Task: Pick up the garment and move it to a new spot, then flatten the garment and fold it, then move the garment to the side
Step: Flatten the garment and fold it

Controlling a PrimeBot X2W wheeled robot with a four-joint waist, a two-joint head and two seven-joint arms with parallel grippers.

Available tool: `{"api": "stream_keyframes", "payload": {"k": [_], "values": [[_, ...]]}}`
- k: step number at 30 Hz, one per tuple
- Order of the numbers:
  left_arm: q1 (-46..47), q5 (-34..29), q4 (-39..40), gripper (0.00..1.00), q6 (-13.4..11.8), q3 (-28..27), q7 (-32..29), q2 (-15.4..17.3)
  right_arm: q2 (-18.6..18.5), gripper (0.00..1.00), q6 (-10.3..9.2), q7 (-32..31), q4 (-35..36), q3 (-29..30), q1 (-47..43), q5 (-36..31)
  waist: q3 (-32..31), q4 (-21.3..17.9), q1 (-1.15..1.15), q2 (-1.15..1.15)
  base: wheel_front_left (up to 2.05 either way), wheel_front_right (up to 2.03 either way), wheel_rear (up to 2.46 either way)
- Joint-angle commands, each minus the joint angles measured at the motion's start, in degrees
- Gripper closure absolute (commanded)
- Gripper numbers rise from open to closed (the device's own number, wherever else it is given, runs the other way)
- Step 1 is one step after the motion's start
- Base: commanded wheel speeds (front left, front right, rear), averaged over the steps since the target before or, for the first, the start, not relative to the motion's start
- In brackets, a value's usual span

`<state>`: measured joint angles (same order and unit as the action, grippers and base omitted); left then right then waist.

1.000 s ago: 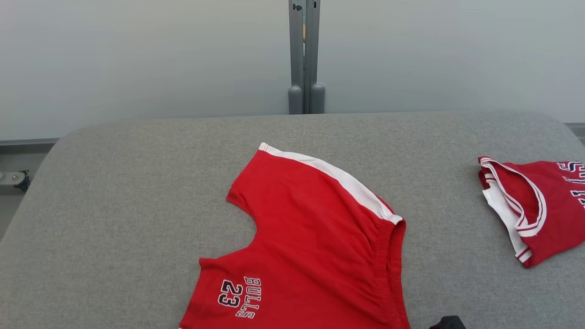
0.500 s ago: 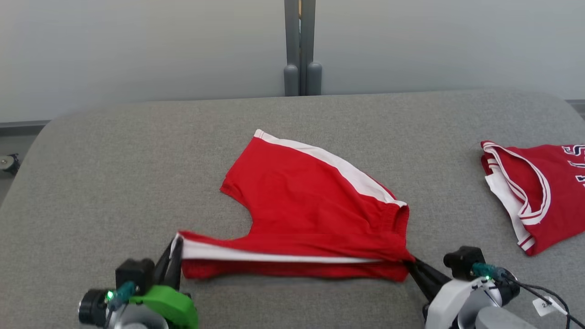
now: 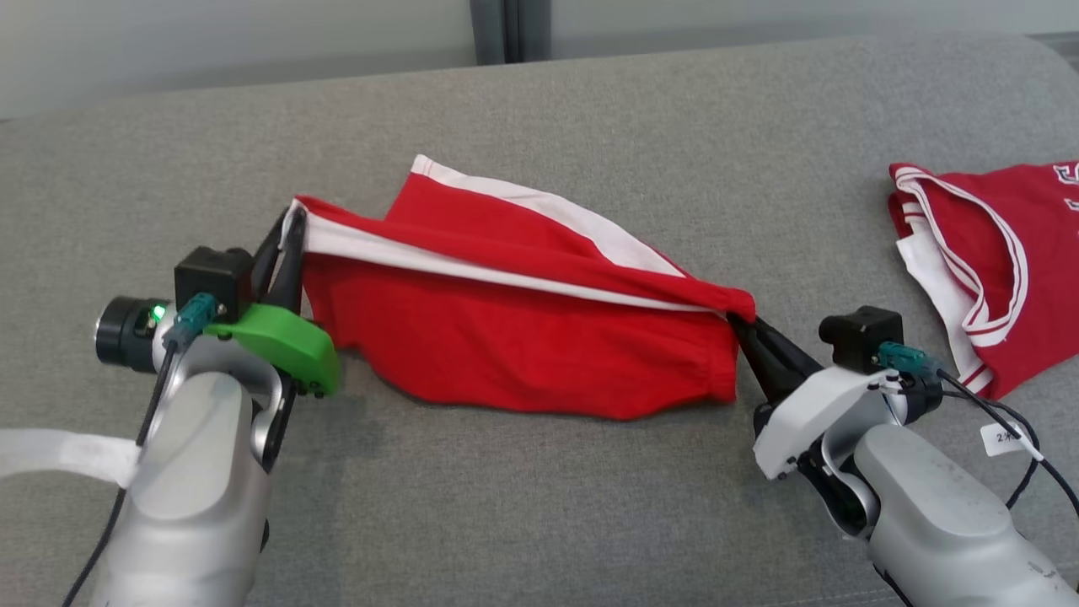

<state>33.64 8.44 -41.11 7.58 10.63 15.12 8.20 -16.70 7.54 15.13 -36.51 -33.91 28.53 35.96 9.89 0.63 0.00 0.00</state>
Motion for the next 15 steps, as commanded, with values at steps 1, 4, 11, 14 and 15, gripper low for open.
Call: {"api": "stream_keyframes", "payload": {"k": [1, 4, 11, 14, 15], "values": [[3.09, -0.59, -1.04, 1.0, -0.17, -0.42, -0.03, 0.84, 0.6, 1.0, -0.12, -0.01, -0.34, 0.78, 1.41, -0.88, 6.35, -3.84, 0.0, 0.0, 0.0, 0.0, 0.0], [6.74, -1.73, -3.22, 1.0, -0.17, 0.11, -0.03, 1.03, 1.85, 1.0, -0.12, -0.01, -0.36, 2.92, 2.51, -1.78, 8.6, -4.95, 0.0, 0.0, 0.0, 0.0, 0.0], [14.1, -3.7, -8.35, 1.0, -0.24, 1.11, -0.03, 1.58, 5.38, 1.0, -0.12, -0.01, 0.4, 6.17, 4.38, -4.28, 12.89, -7.68, 0.0, 0.0, 0.0, 0.0, 0.0], [16.27, -3.97, -9.85, 1.0, -0.51, 0.89, -0.03, 2.16, 7.1, 1.0, -0.12, -0.01, 0.31, 6.43, 5.39, -5.7, 13.99, -8.99, 0.0, 0.0, 0.0, 0.0, 0.0], [16.71, -3.92, -10.39, 1.0, -0.55, 0.81, -0.03, 2.3, 7.56, 1.0, -0.12, -0.01, 0.16, 6.57, 5.86, -6.17, 14.23, -9.32, 0.0, 0.0, 0.0, 0.0, 0.0]]}}
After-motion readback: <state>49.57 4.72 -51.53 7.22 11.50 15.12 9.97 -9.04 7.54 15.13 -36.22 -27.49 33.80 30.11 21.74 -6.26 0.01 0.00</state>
